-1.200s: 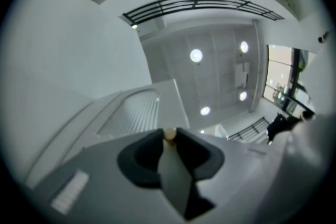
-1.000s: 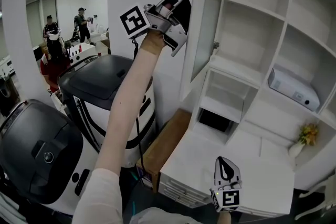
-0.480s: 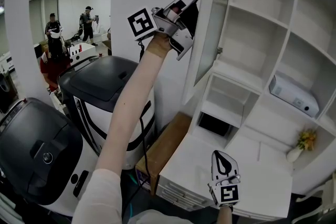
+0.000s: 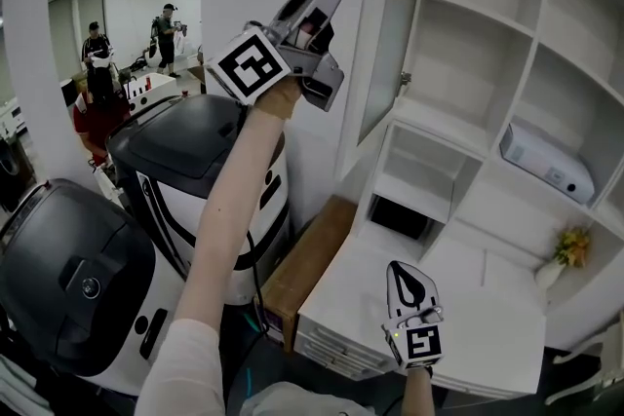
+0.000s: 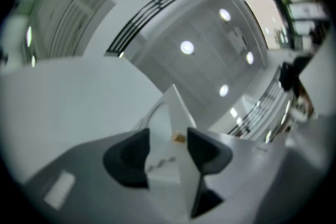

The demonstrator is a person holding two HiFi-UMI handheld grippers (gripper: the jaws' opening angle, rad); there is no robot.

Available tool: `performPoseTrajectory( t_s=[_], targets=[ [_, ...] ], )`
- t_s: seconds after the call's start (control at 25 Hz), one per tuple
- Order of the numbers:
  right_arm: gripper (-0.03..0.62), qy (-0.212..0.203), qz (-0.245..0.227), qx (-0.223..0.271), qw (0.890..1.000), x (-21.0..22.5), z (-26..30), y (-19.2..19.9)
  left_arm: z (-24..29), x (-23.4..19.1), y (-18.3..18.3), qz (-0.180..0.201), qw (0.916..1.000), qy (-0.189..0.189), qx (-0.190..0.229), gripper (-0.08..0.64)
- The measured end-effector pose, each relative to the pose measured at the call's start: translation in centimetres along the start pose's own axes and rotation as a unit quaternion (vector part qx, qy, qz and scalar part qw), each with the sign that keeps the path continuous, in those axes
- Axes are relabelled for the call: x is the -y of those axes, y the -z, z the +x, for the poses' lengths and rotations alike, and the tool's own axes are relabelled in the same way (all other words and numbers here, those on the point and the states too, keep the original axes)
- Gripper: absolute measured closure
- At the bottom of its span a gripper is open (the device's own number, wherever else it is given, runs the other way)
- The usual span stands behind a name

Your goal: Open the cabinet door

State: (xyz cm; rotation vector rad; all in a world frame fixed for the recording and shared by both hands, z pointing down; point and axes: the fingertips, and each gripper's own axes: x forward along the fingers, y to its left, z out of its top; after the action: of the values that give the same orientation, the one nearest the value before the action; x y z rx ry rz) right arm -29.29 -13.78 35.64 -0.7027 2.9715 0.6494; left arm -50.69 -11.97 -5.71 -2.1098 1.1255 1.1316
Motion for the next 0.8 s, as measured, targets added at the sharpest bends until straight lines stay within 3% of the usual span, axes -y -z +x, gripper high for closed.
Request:
performPoseTrajectory(
  t_s=[0.08,0.12,0.24,0.36,0.56,0.68,0.8],
  targets=[
    [0.592,-0.002,0.002,0.001,1.000,0.0,0.1,0.2,-1.8,0.3,-0.8,0.141,0.9881,-0.061,0.006,0.400],
    [0.592,-0.003,0.002,0.001,1.000,0.0,0.2,0.2,-2.7,0.9,-1.0,0.186,0.9795,-0.077,0.010,0.418],
    [0.592,-0.004,0.005,0.006,1.000,0.2,0.2,-0.1,-5.3,3.4,-0.1,0.243,0.9657,-0.092,0.003,0.464],
    [0.592,-0.003,0.011,0.015,1.000,0.6,0.2,-0.5,-8.8,6.8,2.8,0.311,0.9418,-0.119,-0.043,0.545],
    [0.592,-0.004,0.031,0.029,0.999,0.8,-0.1,-1.7,-15.6,10.1,7.9,0.340,0.9135,-0.191,-0.116,0.555],
    [0.592,-0.001,0.035,0.018,0.999,1.0,-0.6,-1.6,-19.7,10.9,11.6,0.331,0.8925,-0.264,-0.156,0.555],
    [0.592,-0.005,0.031,0.019,0.999,0.8,-1.3,-1.0,-22.3,12.6,15.6,0.316,0.8789,-0.303,-0.190,0.555]
  ],
)
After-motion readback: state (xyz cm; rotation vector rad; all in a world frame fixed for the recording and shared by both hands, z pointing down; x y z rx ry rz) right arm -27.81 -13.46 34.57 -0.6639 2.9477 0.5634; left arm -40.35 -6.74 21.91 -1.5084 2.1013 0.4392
